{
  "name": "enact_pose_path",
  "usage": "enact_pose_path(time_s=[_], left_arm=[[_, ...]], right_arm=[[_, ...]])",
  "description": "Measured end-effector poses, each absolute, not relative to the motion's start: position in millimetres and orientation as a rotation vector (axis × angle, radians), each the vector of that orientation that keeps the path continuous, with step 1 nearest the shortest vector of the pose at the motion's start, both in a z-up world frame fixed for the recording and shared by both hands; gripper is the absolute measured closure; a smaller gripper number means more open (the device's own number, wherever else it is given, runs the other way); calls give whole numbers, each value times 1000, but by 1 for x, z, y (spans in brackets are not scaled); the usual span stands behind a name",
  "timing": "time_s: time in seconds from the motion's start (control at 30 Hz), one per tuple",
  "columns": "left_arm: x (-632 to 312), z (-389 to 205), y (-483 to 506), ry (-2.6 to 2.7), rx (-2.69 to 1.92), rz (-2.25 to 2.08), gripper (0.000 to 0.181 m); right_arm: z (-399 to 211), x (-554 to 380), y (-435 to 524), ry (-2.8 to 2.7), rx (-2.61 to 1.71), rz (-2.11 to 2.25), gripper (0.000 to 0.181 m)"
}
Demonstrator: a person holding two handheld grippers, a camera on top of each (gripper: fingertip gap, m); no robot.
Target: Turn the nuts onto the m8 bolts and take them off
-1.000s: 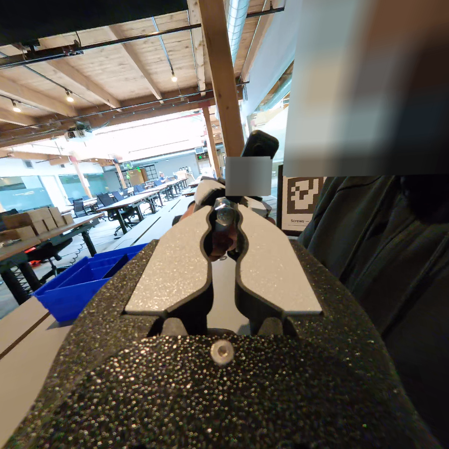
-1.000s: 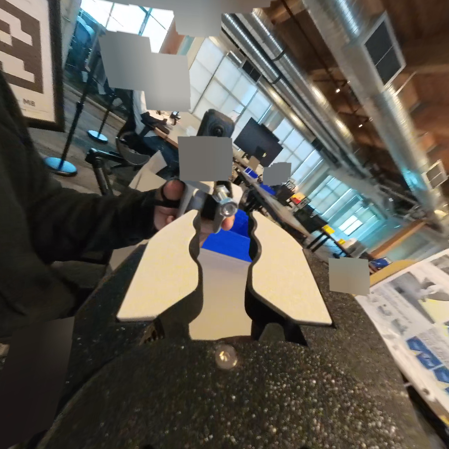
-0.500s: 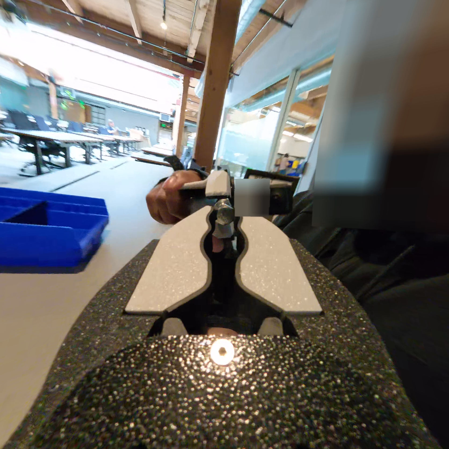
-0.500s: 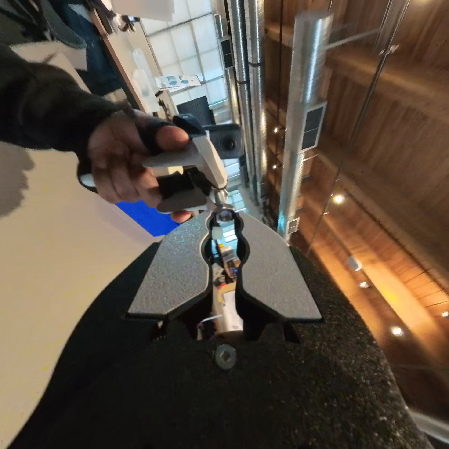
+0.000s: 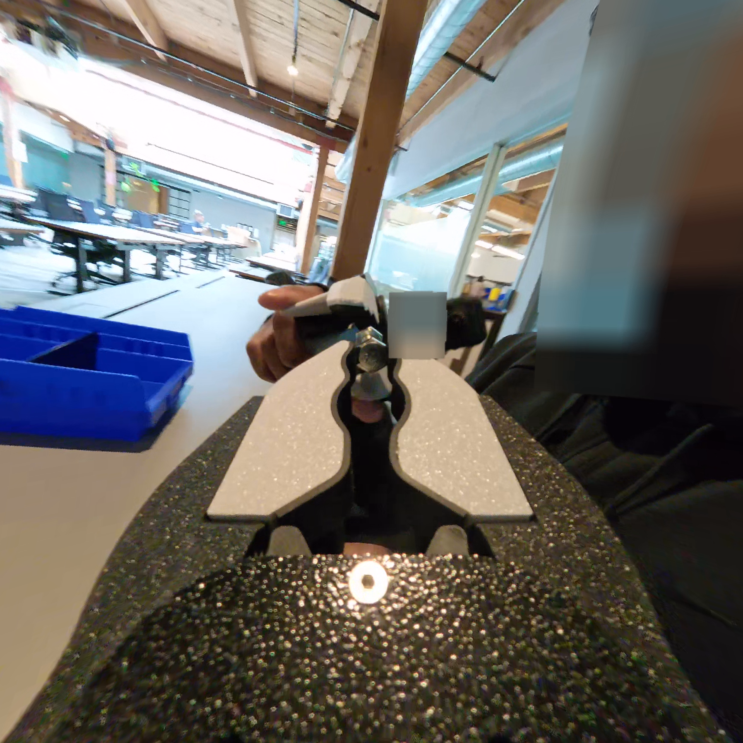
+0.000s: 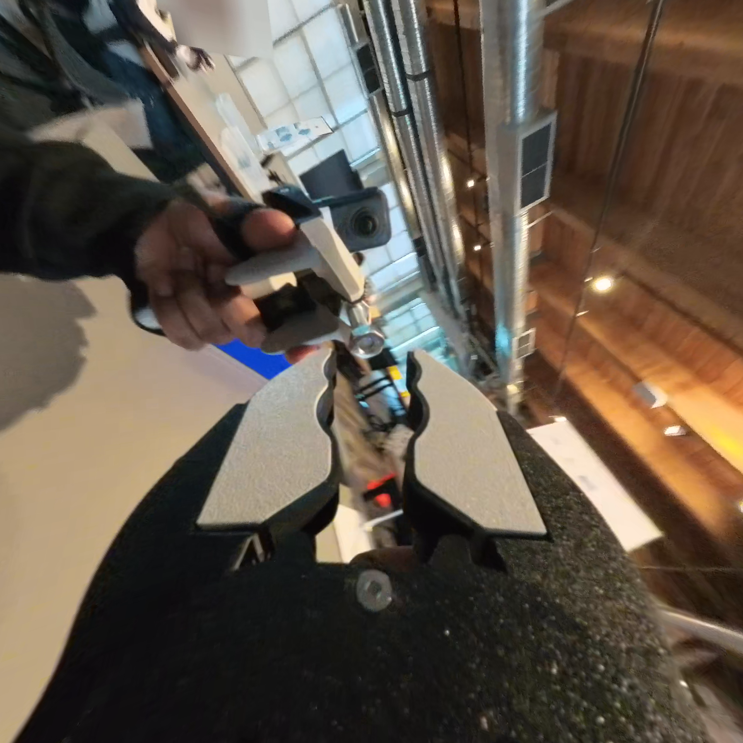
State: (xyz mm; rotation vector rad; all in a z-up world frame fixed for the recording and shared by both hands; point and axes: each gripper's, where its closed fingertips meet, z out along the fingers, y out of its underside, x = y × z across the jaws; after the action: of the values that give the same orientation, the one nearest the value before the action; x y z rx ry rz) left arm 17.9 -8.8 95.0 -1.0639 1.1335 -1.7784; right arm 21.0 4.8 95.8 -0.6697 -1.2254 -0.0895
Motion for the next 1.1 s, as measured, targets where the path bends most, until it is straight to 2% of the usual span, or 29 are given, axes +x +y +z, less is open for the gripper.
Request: enact_pose_path(time_s=[0.2, 0.4, 0.47, 0.53, 0.83, 1.1], left_arm=[[18, 96, -4, 1145, -1031, -1581, 168], [20, 90, -6, 1198, -1032, -1477, 168], [21, 89, -9, 1212, -1030, -1482, 167], [22, 88, -9, 1211, -1052, -1498, 167], [19, 87, -10, 1144, -1157, -1858, 167], [21, 85, -6, 1123, -1181, -1885, 167]], right_arm=[[88, 15, -3, -1254, -890, 308, 138], [91, 14, -2, -1217, -948, 406, 143], [88, 14, 2, -1224, -949, 349, 149], [86, 14, 4, -1237, -919, 262, 165], [91, 13, 3, -1264, -531, -284, 165], [91, 17, 7, -1257, -412, -506, 165]])
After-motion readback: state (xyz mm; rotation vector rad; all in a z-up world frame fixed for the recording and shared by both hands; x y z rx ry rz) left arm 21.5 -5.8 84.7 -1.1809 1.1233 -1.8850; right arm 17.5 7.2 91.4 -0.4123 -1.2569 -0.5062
